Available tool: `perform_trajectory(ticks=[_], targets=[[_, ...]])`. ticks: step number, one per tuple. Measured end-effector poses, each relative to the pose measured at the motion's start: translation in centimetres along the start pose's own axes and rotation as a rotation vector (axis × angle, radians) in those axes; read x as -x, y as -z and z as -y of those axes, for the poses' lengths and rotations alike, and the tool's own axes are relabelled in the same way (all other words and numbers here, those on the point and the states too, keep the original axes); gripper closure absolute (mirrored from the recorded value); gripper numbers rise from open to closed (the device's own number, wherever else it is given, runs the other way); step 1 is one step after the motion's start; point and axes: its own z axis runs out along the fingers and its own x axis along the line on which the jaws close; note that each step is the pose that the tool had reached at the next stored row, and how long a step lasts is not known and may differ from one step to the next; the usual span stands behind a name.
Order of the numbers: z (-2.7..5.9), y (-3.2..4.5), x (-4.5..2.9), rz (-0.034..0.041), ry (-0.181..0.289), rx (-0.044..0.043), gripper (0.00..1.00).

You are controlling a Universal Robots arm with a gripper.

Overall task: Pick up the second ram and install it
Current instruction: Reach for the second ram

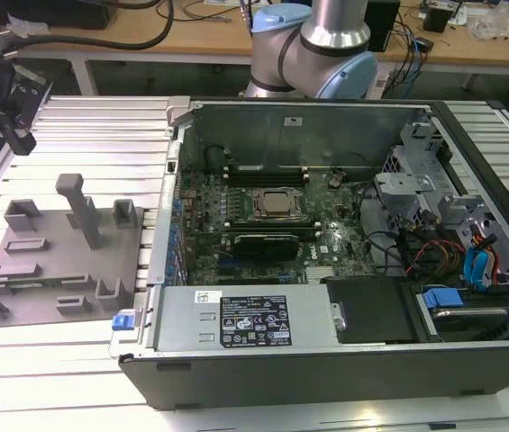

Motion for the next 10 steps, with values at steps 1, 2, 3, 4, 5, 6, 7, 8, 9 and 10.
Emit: perform_trajectory(ticks=[1,2,3,4,5,6,7,8,9,10], targets=[[0.02,-0.01,-0.30,0.0000,0.000,-0.0001,0.92],[0.04,-0.02,-0.50,0.0001,0.000,0.0000,0.92],[0.07,-0.04,-0.90,0.0001,0.000,0.0000,0.92],[0.09,-0.05,-1.00,0.0001,0.000,0.0001,0.92],[0.19,-0.04,-1.01,-0.0001,0.000,0.0000,0.92],[0.31,-0.05,-1.03,-0.0001,0.000,0.0000,0.92],[0.48,-0.04,-1.05,-0.0001,0.000,0.0000,0.92],[0.83,-0.05,-1.06,0.0000,0.000,0.0000,0.92],[1.07,-0.05,-1.07,-0.0001,0.000,0.0000,0.92],[1.80,-0.07,-1.09,0.0001,0.000,0.0001,0.92]])
